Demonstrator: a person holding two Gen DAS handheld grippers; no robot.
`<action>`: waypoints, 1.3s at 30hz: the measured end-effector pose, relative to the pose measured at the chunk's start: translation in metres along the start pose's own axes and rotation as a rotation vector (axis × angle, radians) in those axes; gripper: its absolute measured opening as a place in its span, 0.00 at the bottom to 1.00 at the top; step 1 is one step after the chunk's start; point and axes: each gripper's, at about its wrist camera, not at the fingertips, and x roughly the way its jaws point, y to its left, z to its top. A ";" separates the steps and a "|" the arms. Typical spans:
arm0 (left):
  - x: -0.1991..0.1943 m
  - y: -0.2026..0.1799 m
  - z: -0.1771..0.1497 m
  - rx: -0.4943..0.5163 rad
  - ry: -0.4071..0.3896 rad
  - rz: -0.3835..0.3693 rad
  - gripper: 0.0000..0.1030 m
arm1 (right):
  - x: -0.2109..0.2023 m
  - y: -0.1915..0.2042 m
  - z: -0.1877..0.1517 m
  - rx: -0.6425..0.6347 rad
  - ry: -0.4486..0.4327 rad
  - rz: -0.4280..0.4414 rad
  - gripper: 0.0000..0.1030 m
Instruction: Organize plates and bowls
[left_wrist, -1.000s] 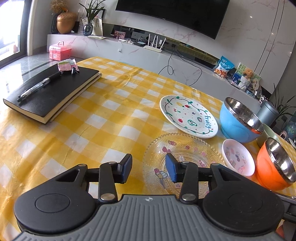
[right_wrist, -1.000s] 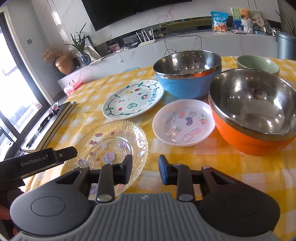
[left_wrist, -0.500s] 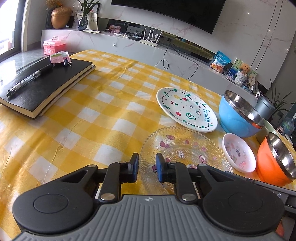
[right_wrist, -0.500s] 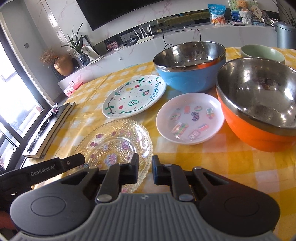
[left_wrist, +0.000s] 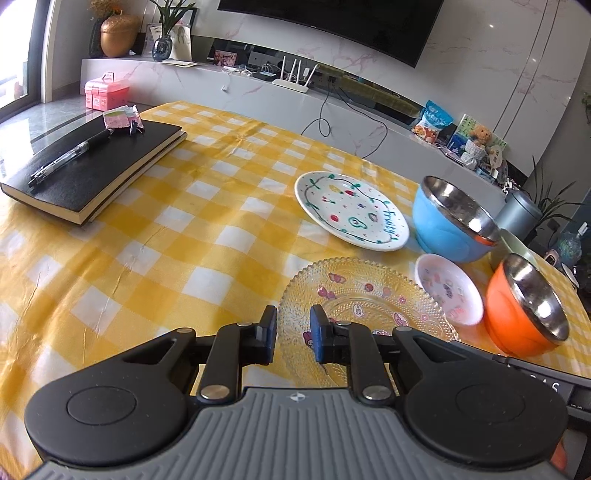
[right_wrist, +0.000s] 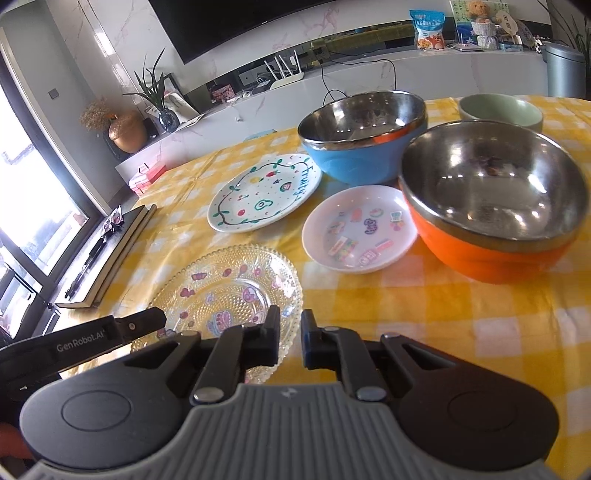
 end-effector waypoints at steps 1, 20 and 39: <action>-0.003 -0.002 -0.002 -0.003 0.004 -0.006 0.20 | -0.005 -0.001 -0.002 0.002 0.000 -0.002 0.08; -0.043 -0.035 -0.035 0.049 0.023 -0.051 0.20 | -0.065 -0.026 -0.036 0.070 0.016 -0.056 0.07; -0.045 -0.034 -0.051 0.065 0.054 -0.037 0.20 | -0.072 -0.029 -0.054 0.080 0.065 -0.085 0.04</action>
